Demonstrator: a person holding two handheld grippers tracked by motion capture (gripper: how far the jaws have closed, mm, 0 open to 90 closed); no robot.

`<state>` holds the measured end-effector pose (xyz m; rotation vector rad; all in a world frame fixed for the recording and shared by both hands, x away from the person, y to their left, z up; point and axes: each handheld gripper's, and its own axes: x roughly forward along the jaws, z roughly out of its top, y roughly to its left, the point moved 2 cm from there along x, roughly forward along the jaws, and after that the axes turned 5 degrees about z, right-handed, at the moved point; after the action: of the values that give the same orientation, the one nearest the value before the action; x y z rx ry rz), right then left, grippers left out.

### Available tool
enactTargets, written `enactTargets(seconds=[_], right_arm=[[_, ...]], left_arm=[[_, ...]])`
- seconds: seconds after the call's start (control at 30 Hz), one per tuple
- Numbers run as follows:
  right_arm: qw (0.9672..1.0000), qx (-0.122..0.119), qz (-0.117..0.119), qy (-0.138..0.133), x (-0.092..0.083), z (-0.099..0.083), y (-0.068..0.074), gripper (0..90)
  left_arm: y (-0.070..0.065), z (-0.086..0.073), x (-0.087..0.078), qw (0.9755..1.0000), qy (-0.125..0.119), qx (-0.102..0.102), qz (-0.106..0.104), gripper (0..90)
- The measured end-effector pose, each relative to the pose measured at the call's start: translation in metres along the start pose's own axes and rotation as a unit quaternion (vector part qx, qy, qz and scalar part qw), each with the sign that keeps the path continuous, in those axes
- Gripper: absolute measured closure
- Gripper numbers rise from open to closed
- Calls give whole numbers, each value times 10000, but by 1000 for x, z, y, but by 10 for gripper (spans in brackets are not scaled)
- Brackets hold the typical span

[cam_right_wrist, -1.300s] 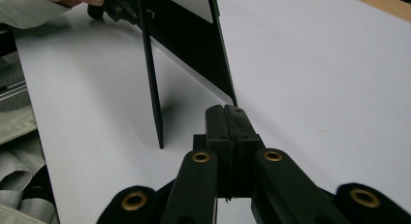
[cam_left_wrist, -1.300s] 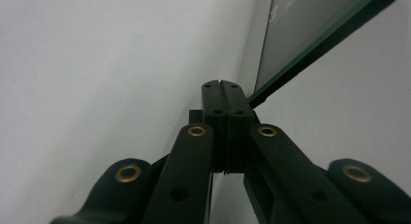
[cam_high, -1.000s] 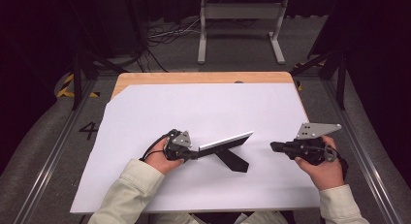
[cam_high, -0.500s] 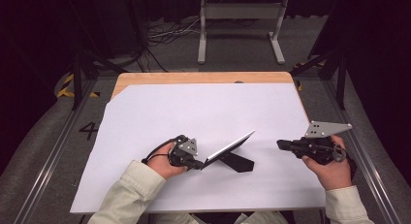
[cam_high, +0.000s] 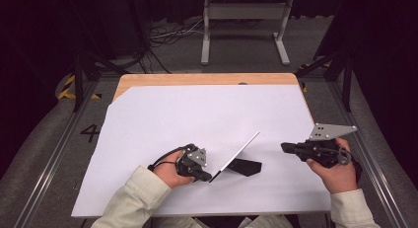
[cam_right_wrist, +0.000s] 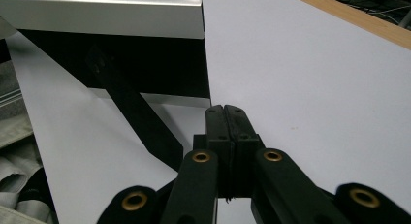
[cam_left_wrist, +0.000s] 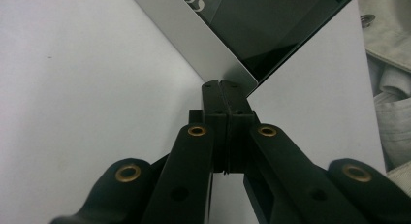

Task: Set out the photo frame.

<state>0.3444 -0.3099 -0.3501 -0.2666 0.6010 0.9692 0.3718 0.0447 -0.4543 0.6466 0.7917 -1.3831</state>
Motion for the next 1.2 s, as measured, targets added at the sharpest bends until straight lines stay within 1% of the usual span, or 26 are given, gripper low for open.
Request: enactTargets(seconds=[0.1,0.13,0.2,0.3,0.47,0.57,0.63,0.77,0.87,1.0,1.1,1.2], right_arm=[[10000,21,1,-2,0,0,0,895],[10000,21,0,-3,0,0,0,895],[10000,16,-8,-5,0,0,0,895],[10000,13,-10,-6,-1,0,0,895],[10000,14,-16,-3,-1,0,0,895],[10000,16,-20,-7,-1,0,0,895],[10000,10,-20,-5,-1,0,0,895],[10000,13,-21,-5,-1,0,0,895],[10000,28,-25,-10,-2,0,0,894],[10000,30,-22,-10,-3,0,1,892],[10000,47,-28,-13,-3,0,1,889],[10000,54,-45,-24,-5,0,2,889]], left_arm=[[-4,2,2,10000,-26,38,-43,900],[-5,3,3,9999,-30,91,-60,900],[-8,5,5,9999,-13,111,-93,900],[-12,9,8,9996,-8,216,-169,900],[-18,15,13,9993,-37,304,-236,900],[-21,17,15,9991,-41,314,-275,900],[-25,22,19,9987,-87,360,-337,900],[-29,27,25,9982,-133,418,-398,900],[-31,31,28,9977,-121,493,-455,900],[-35,37,33,9972,-131,508,-526,900],[-37,41,36,9968,-154,570,-533,900],[-39,44,38,9969,-138,558,-545,900]])
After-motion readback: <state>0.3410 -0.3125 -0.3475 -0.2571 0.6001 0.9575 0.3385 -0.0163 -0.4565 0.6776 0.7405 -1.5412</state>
